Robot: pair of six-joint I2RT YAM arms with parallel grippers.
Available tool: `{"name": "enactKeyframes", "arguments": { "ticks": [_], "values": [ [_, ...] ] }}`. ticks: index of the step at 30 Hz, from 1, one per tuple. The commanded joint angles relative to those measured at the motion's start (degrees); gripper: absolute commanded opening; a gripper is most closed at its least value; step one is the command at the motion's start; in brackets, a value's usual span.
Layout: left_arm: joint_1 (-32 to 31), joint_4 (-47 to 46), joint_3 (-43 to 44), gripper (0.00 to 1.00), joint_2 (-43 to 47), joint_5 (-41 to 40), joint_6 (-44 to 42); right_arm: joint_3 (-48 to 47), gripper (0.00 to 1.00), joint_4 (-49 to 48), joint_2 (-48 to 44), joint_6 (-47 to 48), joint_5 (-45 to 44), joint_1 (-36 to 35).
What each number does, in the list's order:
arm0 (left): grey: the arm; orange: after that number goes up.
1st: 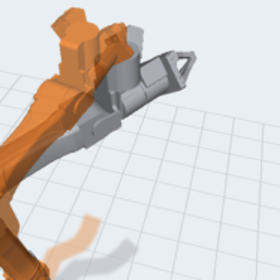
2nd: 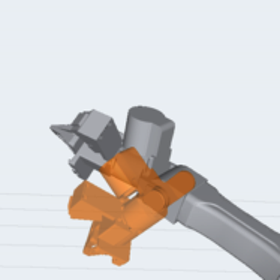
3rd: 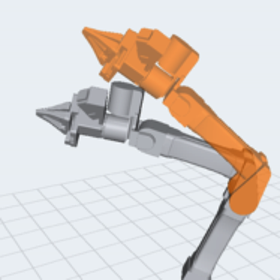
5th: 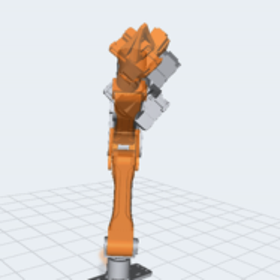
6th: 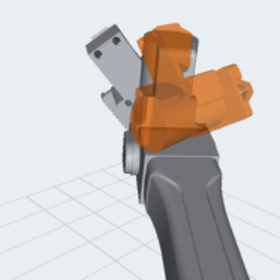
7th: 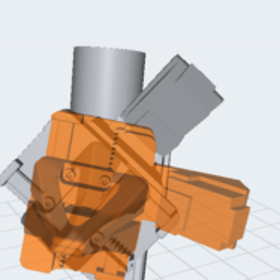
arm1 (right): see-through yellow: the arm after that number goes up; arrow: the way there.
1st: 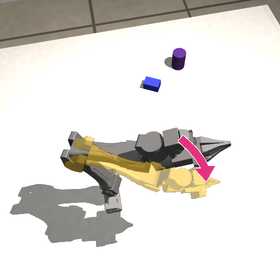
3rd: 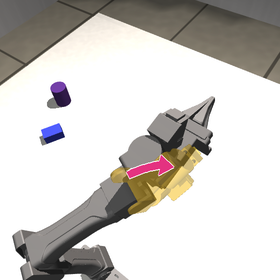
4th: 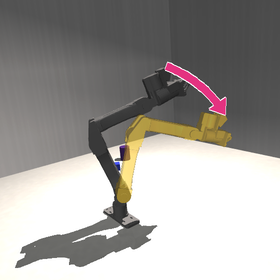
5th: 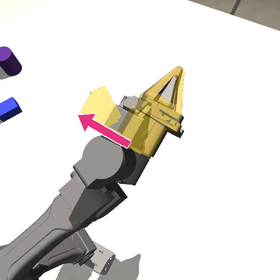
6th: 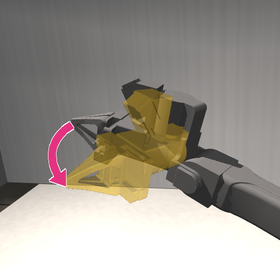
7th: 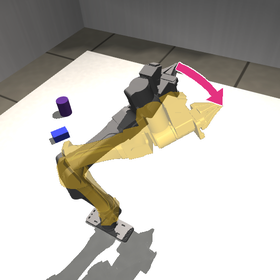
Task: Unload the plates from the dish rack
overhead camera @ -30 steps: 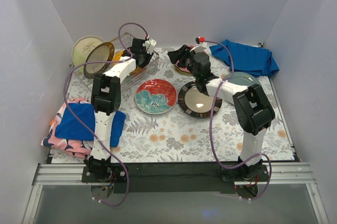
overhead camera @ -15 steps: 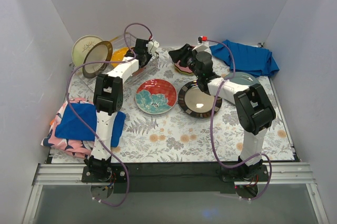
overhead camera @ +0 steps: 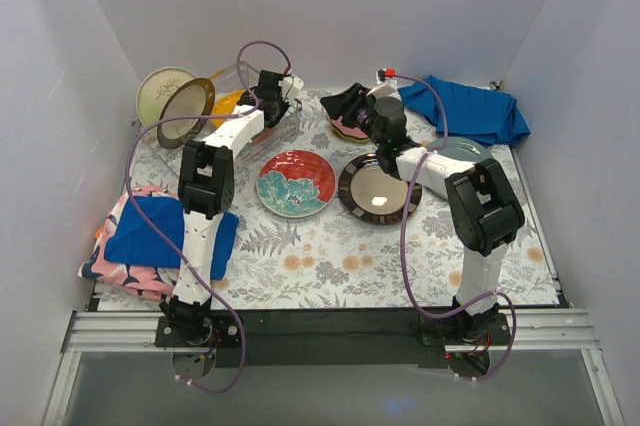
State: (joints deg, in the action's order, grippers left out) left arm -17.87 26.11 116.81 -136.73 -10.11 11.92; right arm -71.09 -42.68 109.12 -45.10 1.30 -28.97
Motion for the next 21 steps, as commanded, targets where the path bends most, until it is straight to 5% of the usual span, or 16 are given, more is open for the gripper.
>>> {"name": "enactKeyframes", "arguments": {
  "ticks": [1, 21],
  "values": [
    [-1.1, -1.8, 3.3, 0.00, 5.9, -1.9, -3.0, -1.0, 0.58, -3.9, -0.4, -0.9, 1.9, 0.1],
    [-1.0, 0.2, 9.6, 0.00, 5.9, -6.4, -2.4, -2.3, 0.58, -3.8, 0.1, -1.6, 4.9, 0.1]
  ]
}}
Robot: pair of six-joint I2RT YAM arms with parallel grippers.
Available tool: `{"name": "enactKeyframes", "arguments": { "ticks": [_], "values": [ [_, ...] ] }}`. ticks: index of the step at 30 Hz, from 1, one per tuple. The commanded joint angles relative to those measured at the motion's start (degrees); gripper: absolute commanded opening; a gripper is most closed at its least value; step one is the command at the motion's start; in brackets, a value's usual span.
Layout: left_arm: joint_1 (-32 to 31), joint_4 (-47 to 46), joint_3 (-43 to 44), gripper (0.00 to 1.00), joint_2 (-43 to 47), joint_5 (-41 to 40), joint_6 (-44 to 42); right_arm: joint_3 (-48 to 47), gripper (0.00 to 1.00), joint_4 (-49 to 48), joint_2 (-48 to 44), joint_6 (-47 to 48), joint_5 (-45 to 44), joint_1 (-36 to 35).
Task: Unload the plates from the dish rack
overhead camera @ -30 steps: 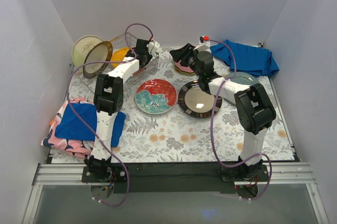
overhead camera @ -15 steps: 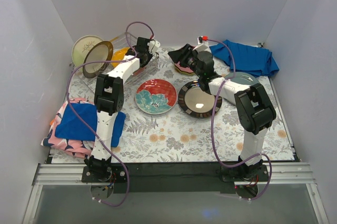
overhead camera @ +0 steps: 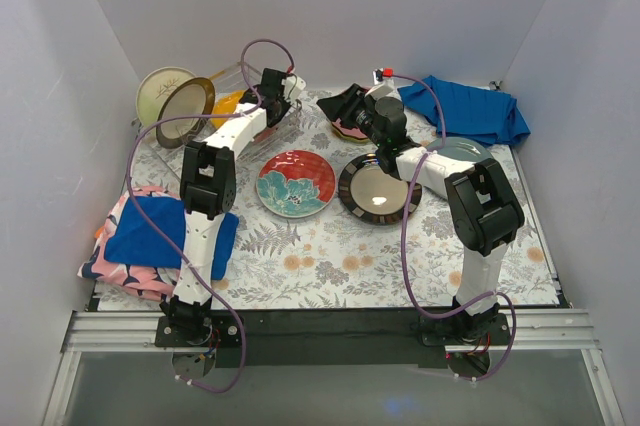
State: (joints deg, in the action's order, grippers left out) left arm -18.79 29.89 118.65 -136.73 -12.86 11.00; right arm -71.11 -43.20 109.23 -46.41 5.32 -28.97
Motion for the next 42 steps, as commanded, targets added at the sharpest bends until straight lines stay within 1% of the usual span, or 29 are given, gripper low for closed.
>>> {"name": "enactKeyframes", "arguments": {
  "ticks": [1, 2, 4, 5, 7, 8, 10, 15, 20, 23, 30, 34, 38, 42],
  "values": [
    [0.2, -4.0, 7.8, 0.00, 5.1, -4.8, -2.3, -2.0, 0.58, -3.3, 0.0, -0.3, 0.9, 0.1],
    [0.4, -5.1, 7.7, 0.00, 4.5, -6.0, -3.0, -2.0, 0.58, -3.3, -0.2, -0.3, 1.0, 0.1],
    [0.5, -7.6, 3.6, 0.00, 4.8, -9.3, -5.1, -1.8, 0.58, -3.3, -0.3, -0.1, 1.1, 0.1],
    [0.5, -12.0, 1.2, 0.00, 5.5, -9.6, -5.8, -1.7, 0.58, -3.3, -0.4, 0.1, 1.0, 0.1],
    [0.3, -16.3, -5.2, 0.00, 8.0, -10.4, -6.9, -1.7, 0.58, -3.3, -0.7, 0.1, 0.7, 0.2],
    [0.3, -18.7, -6.2, 0.00, 8.3, -11.0, -7.2, -1.7, 0.58, -3.3, -0.6, 0.0, 0.7, 0.1],
    [0.2, -19.7, -7.1, 0.00, 8.4, -11.4, -7.4, -2.1, 0.58, -3.3, -0.5, -0.2, 1.2, 0.1],
    [0.3, -18.2, -5.1, 0.00, 8.8, -9.8, -4.8, -2.3, 0.58, -3.2, -0.2, -0.3, 1.4, 0.1],
    [0.2, -15.4, 0.3, 0.00, 7.5, -11.3, -4.5, -2.4, 0.57, -3.2, 0.0, -0.4, 1.4, 0.1],
    [0.2, -13.2, 2.5, 0.00, 7.8, -10.6, -2.7, -2.8, 0.57, -3.2, 0.1, -0.3, 2.0, 0.1],
    [0.1, -7.7, 6.4, 0.00, 9.8, -6.0, 1.4, -4.1, 0.57, -2.9, 0.7, -0.7, 2.8, -0.2],
    [-0.1, -4.7, 7.9, 0.00, 11.1, -3.2, 3.6, -6.8, 0.57, -1.5, 2.6, -1.0, 3.6, -0.9],
    [-0.1, -3.7, 7.7, 0.00, 12.3, -2.7, 4.0, -9.1, 0.57, -0.5, 4.0, -1.7, 4.0, -1.8],
    [-0.1, -3.0, 7.7, 0.00, 13.2, -1.7, 4.6, -9.2, 0.56, 0.0, 4.2, -2.3, 2.9, -2.4]
  ]
}}
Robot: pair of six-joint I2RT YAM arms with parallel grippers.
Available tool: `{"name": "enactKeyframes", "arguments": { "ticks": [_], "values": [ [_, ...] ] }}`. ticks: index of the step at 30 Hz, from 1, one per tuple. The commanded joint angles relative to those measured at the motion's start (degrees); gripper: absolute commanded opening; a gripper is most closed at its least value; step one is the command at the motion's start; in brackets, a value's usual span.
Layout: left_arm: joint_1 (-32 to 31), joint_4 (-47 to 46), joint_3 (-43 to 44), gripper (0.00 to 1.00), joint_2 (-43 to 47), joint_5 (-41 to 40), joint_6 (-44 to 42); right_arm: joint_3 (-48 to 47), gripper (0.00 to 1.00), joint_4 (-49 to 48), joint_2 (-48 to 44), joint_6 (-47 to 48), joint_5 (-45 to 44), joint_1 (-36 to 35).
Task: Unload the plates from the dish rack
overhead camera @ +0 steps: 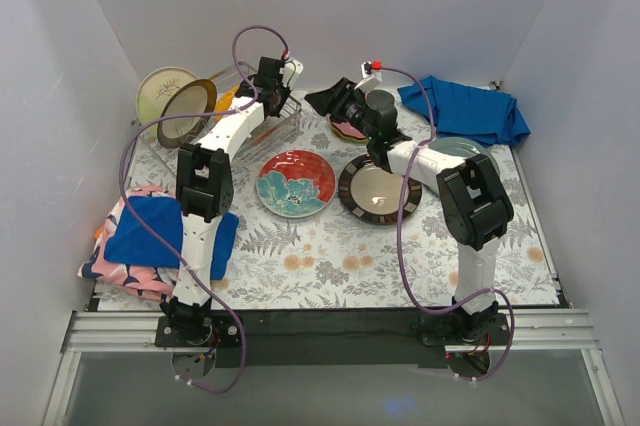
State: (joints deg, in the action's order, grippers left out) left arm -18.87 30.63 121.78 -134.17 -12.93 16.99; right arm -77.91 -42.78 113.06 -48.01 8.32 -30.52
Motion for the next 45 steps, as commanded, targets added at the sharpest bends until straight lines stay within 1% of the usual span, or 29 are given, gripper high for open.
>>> {"name": "enactKeyframes", "arguments": {
  "ticks": [1, 7, 14, 20, 25, 28, 31, 32, 36, 38, 39, 41, 44, 45],
  "values": [
    [0.1, -3.7, 4.6, 0.00, 10.9, -1.6, -1.3, -2.4, 0.56, -0.3, 0.7, -0.9, -0.2, -0.9],
    [0.0, -2.8, 5.9, 0.00, 11.5, -0.3, -0.1, -2.4, 0.54, 0.1, 1.3, -3.3, -1.3, -1.1],
    [0.1, -2.7, 6.0, 0.00, 13.0, 1.5, 0.6, -3.2, 0.54, 0.3, 2.6, -4.0, -1.0, -1.1],
    [0.0, -3.1, 3.8, 0.00, 15.5, 4.0, 2.3, -2.7, 0.54, 0.4, 2.0, -3.7, -1.1, -1.0],
    [-0.3, -3.6, 2.2, 0.00, 16.9, 4.3, 2.1, -2.0, 0.54, 0.4, 1.2, -3.1, -1.3, -0.9],
    [-0.9, -4.3, 0.5, 0.00, 17.9, 4.1, 1.0, -1.4, 0.54, 0.6, 0.5, -3.3, -1.0, -0.6],
    [-2.0, -7.2, -4.2, 0.00, 20.9, 4.8, -0.8, 0.1, 0.54, 1.8, -1.0, -4.5, -0.8, 0.5],
    [-2.7, -8.3, -7.1, 0.00, 22.6, 4.8, -1.5, 0.6, 0.54, 2.0, -1.4, -4.9, -0.5, 0.8],
    [-5.2, -12.2, -12.1, 0.00, 26.4, 5.5, -4.4, 4.2, 0.54, 2.6, -3.8, -7.3, 1.3, 3.4],
    [-7.2, -13.4, -14.1, 0.00, 27.9, 5.5, -5.9, 5.3, 0.56, 2.6, -4.7, -7.7, 3.8, 5.3],
    [-7.9, -14.9, -16.5, 0.00, 29.2, 5.4, -6.5, 5.6, 0.60, 2.6, -5.0, -7.7, 4.8, 5.8],
    [-10.1, -16.1, -18.3, 0.00, 30.2, 4.8, -8.0, 6.1, 0.65, 2.6, -5.9, -8.1, 7.7, 7.4],
    [-13.3, -17.5, -21.0, 0.00, 31.3, 3.6, -9.9, 7.0, 0.72, 2.5, -7.3, -8.3, 10.4, 9.1],
    [-14.0, -19.0, -21.9, 0.00, 31.7, 3.2, -10.3, 7.2, 0.72, 2.4, -8.2, -8.3, 10.9, 9.3]
  ]
}}
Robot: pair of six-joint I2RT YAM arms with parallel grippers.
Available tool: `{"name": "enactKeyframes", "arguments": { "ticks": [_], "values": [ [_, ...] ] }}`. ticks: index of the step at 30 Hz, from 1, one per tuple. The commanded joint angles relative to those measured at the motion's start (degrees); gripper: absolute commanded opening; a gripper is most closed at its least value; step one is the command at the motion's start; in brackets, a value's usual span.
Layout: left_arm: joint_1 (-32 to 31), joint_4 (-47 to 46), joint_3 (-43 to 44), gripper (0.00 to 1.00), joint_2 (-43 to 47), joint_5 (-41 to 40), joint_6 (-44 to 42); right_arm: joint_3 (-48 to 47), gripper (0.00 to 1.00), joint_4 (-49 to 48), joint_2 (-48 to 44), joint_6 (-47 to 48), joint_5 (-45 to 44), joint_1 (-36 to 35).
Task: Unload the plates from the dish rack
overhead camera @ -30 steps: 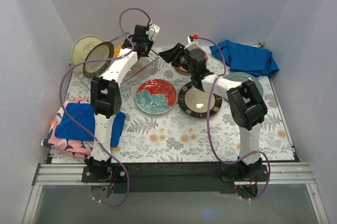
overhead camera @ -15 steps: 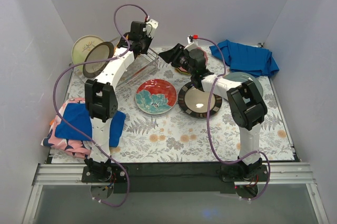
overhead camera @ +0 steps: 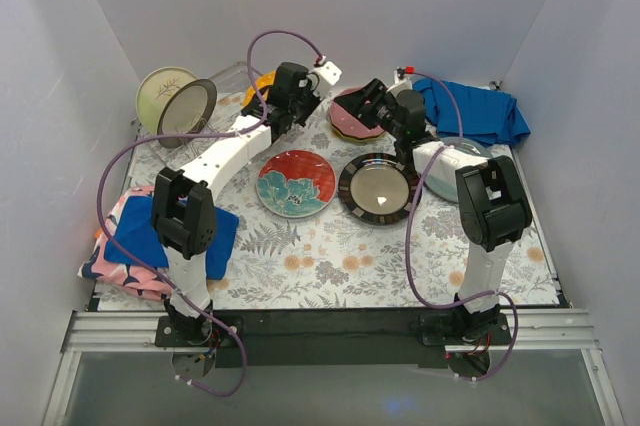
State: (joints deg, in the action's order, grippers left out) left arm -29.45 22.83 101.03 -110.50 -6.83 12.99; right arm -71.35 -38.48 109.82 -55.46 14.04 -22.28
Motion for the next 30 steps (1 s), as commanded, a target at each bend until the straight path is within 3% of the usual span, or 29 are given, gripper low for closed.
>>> {"name": "enactKeyframes", "arguments": {
  "ticks": [1, 10, 22, 30],
  "values": [
    [-4.8, -11.8, -2.8, 0.00, 8.6, -2.9, -6.9, 0.9, 0.73, -1.9, -5.2, -1.0, 5.6, 1.6],
    [-10.5, -16.1, -6.3, 0.00, 7.5, -6.3, -9.7, 1.4, 0.75, 1.7, -5.8, -2.8, 8.9, 2.7],
    [-12.1, -18.6, -6.1, 0.00, 5.2, -8.6, -10.9, 2.5, 0.69, 7.7, -7.1, 0.8, 6.9, 5.8],
    [-14.1, -21.7, -6.8, 0.00, 4.0, -7.3, -12.6, -1.6, 0.69, 8.8, -2.9, 0.7, 10.8, 5.8]
  ]
}}
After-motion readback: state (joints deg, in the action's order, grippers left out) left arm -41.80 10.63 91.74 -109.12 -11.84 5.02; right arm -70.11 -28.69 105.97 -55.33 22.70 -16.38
